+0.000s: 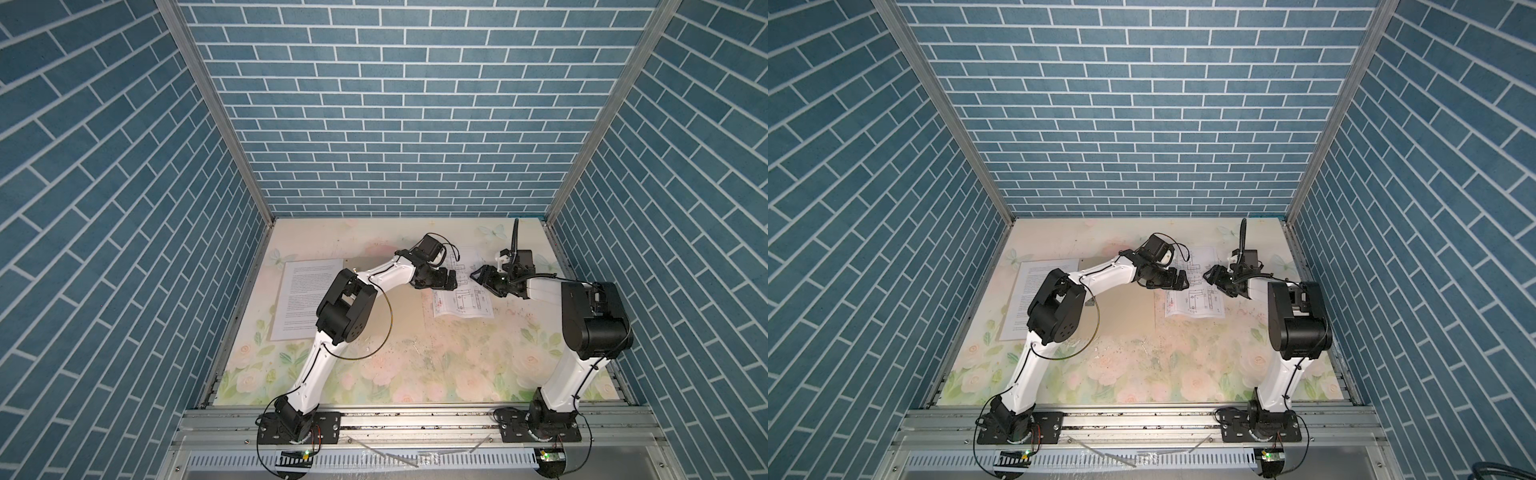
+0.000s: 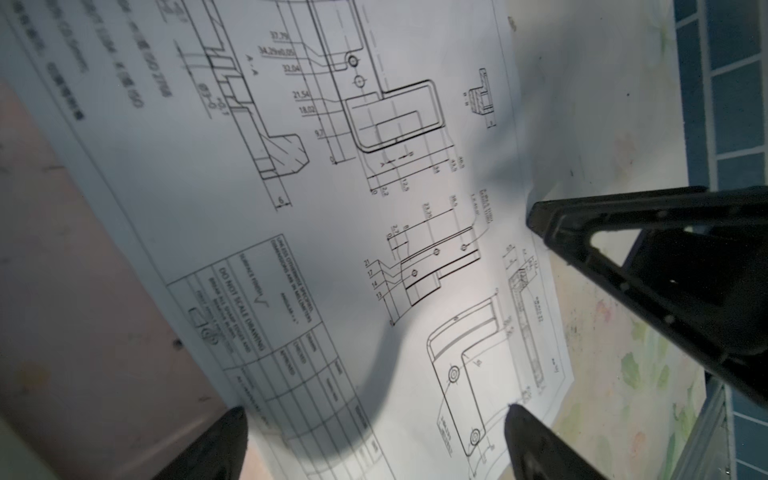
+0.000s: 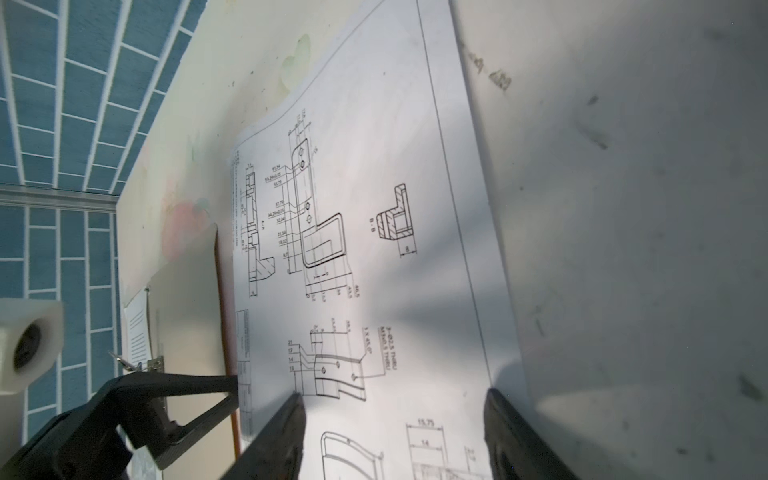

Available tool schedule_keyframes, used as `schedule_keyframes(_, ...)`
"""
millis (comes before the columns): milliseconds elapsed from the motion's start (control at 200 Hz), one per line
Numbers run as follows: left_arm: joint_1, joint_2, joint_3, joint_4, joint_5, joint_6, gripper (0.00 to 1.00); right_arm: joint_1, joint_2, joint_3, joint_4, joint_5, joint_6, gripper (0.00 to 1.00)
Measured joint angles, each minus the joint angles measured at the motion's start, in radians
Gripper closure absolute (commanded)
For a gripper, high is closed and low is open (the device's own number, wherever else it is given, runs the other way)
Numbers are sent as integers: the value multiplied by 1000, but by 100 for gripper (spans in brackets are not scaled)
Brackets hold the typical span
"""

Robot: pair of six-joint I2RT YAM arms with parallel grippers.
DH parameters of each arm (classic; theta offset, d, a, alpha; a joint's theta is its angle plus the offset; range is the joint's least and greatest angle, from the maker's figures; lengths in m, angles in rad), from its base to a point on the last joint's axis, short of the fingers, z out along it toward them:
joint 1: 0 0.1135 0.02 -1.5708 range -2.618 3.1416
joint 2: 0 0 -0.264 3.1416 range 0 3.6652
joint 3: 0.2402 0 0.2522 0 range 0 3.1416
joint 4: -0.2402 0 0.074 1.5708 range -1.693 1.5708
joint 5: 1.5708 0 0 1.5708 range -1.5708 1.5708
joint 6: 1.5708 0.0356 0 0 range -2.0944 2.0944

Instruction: Put the files into the folder

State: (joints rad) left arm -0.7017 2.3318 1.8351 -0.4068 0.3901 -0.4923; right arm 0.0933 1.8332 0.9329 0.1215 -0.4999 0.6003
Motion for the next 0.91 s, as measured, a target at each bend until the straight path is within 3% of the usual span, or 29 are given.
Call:
schedule_keyframes(625,-4,-19,-92,171,87,-71,8,0,-68,-169,180,-87,110,31)
schedule_keyframes(905,-16,-19,-96,174,86,-93,16,0,-70,-177,195,-89,138,32)
